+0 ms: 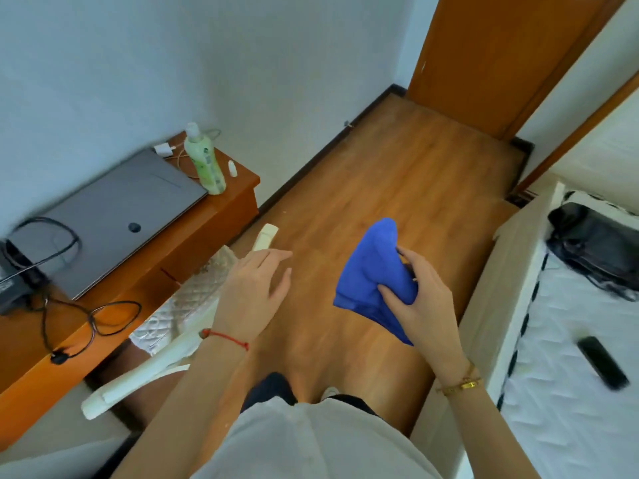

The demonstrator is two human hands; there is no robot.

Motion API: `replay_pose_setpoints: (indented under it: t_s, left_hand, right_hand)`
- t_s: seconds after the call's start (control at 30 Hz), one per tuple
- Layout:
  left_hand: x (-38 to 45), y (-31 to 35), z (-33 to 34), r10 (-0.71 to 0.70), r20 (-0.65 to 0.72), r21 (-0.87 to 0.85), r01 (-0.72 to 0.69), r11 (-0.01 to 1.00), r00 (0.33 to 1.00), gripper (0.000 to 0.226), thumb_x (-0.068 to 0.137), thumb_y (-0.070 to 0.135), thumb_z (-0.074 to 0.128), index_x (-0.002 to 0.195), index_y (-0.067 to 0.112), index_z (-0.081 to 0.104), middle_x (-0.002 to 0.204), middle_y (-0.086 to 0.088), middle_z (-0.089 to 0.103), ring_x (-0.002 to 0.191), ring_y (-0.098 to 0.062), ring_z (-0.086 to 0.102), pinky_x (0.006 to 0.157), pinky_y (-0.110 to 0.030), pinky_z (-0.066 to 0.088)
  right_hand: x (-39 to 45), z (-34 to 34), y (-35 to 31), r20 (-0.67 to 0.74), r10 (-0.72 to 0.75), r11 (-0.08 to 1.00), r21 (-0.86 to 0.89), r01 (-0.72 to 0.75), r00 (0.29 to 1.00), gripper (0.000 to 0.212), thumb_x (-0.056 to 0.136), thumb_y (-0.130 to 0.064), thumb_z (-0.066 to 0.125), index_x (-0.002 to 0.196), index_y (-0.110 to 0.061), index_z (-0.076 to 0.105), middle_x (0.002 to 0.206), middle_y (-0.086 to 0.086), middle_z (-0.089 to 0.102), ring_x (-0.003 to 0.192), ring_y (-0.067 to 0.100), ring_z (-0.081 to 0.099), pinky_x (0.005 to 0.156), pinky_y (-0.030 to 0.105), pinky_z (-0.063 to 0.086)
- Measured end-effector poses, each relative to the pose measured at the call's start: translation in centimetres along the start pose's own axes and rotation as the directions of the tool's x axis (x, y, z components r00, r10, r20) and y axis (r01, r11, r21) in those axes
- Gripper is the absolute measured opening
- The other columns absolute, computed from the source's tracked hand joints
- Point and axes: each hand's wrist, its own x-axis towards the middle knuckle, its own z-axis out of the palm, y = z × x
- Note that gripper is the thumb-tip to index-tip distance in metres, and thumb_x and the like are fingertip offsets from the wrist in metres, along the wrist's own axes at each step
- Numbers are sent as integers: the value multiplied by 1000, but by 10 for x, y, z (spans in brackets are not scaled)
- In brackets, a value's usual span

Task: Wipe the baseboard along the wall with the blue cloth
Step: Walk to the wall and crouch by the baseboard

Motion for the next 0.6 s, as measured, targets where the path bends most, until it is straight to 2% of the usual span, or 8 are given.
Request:
replay_pose_setpoints:
  t_s: [0.13,0.33,0.5,0.6]
  left_hand:
    - [44,12,33,22,71,-34,-20,999,997,30,96,30,58,119,16,71,114,-4,73,106,-21,69,94,-39,57]
    - [127,5,85,76,103,-7,-76,997,992,22,92,14,70,114,10,72,107,-7,73,97,-23,70,87,-38,58]
    - [215,-8,123,23,58,19,-24,1000,998,24,91,12,73,115,9,71,107,-8,73,98,-25,70,90,-30,47]
    - [276,-21,138,-19,55,3,19,1000,998,24,94,13,69,118,10,70,110,-9,73,101,-27,70,93,-36,52]
  right_hand:
    - [35,-6,32,-3,23,1000,-4,-23,1000,53,88,-23,70,136,-25,48,115,-10,59,101,5,58,85,26,52]
    - [116,8,77,25,35,999,-24,-34,999,51,88,-24,70,135,-25,50,113,-9,59,99,4,57,83,17,48]
    - [219,25,104,64,11,999,-35,-9,998,49,89,-23,70,134,-26,51,112,-9,59,99,6,57,82,18,49]
    - [293,35,110,102,-11,1000,-25,13,995,47,89,-22,69,133,-25,53,111,-8,58,98,9,57,83,27,52]
